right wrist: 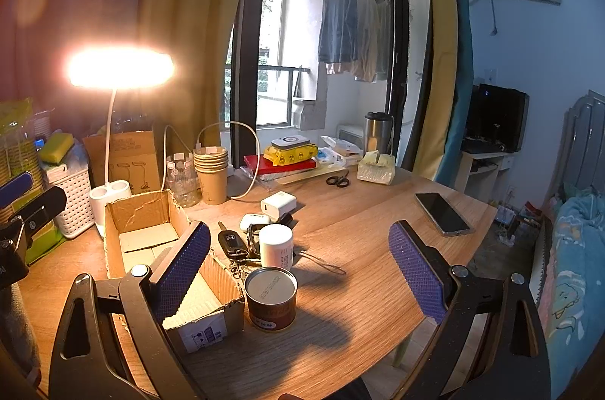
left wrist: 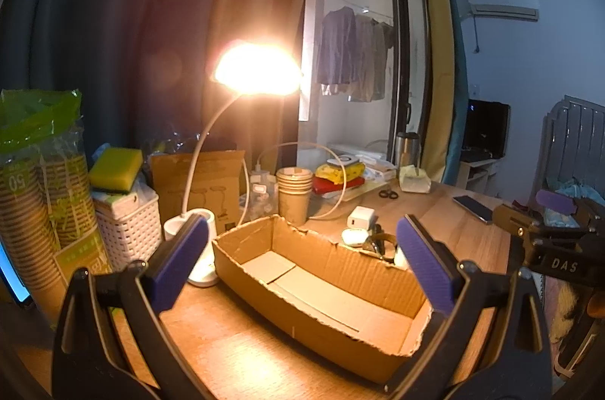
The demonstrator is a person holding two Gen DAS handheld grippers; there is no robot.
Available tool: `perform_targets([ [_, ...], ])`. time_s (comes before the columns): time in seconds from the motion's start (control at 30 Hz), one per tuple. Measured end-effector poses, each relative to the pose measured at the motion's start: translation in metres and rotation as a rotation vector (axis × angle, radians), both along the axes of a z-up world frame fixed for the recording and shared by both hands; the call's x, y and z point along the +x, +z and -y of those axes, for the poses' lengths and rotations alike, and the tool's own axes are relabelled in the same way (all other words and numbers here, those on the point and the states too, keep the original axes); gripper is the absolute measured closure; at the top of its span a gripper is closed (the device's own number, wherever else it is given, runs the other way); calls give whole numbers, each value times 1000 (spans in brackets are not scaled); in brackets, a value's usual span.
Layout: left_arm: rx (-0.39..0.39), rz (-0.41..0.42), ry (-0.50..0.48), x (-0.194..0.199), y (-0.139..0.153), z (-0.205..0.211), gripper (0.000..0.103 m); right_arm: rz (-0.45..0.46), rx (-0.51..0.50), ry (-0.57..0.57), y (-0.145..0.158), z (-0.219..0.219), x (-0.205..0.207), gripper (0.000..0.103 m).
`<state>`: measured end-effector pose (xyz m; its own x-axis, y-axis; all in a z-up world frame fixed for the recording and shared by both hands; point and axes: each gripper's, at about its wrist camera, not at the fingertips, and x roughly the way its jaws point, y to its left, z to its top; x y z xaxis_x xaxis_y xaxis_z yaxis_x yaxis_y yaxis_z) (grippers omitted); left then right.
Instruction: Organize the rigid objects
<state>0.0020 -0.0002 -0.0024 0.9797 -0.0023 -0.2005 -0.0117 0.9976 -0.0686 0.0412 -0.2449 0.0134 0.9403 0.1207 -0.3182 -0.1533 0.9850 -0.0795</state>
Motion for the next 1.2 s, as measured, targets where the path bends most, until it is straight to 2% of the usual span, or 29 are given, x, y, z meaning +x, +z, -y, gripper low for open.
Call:
perform_targets([
  [1.2,0,-2,-2,0,0,1,3,-4,2,0,-2,0,0,6],
])
